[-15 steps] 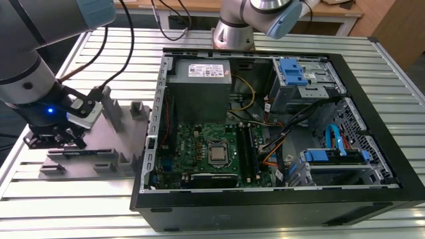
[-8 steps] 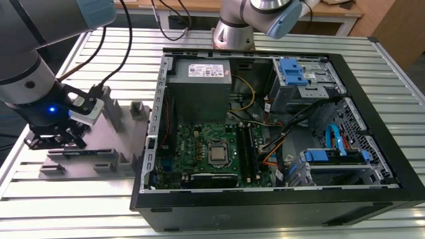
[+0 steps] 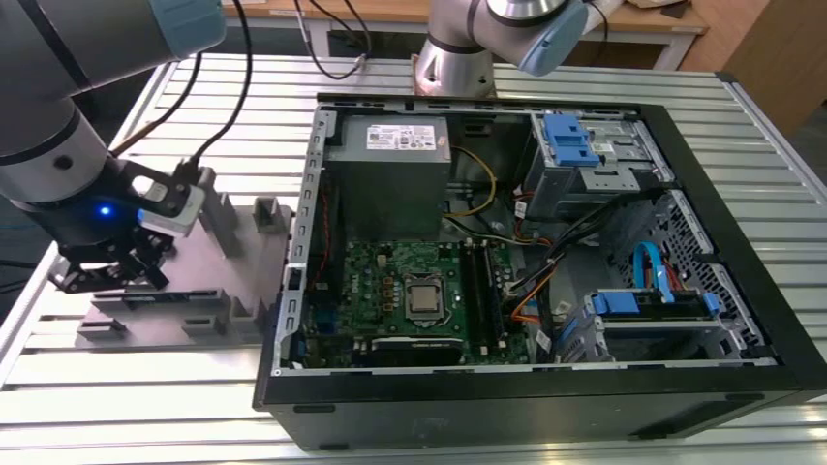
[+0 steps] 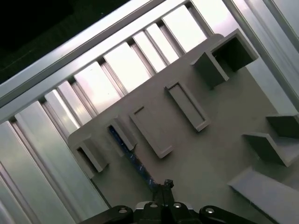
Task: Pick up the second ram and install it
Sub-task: 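Pick up the second ram and move it above second insertion slot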
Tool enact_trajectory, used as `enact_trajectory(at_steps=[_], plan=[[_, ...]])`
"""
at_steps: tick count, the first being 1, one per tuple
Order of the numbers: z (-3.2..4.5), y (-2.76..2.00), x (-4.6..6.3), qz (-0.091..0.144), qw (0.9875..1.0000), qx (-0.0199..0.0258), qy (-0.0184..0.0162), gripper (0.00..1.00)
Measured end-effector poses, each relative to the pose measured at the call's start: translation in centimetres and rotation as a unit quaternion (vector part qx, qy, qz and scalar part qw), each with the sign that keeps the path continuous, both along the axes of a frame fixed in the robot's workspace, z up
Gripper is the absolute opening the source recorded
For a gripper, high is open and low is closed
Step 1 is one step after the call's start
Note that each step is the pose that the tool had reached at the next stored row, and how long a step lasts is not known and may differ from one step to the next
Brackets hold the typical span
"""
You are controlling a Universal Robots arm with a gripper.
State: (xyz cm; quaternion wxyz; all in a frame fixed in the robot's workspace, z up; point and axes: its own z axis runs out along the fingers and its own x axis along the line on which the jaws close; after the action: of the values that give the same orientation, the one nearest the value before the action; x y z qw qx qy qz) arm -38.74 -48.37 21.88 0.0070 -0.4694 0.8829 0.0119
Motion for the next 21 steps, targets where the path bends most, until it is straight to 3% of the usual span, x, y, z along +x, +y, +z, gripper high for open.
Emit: enact_trajectory(at_steps=[11,15,21], plan=[[-0.01,0.00,0.00,0.053,0.9986,0.0000,0.0000,0.07],[-0.02,0.00,0.00,0.075,0.9972,0.0000,0.0000,0.07],[-0.04,0.00,0.00,0.109,0.9941,0.0000,-0.0001,0.07]])
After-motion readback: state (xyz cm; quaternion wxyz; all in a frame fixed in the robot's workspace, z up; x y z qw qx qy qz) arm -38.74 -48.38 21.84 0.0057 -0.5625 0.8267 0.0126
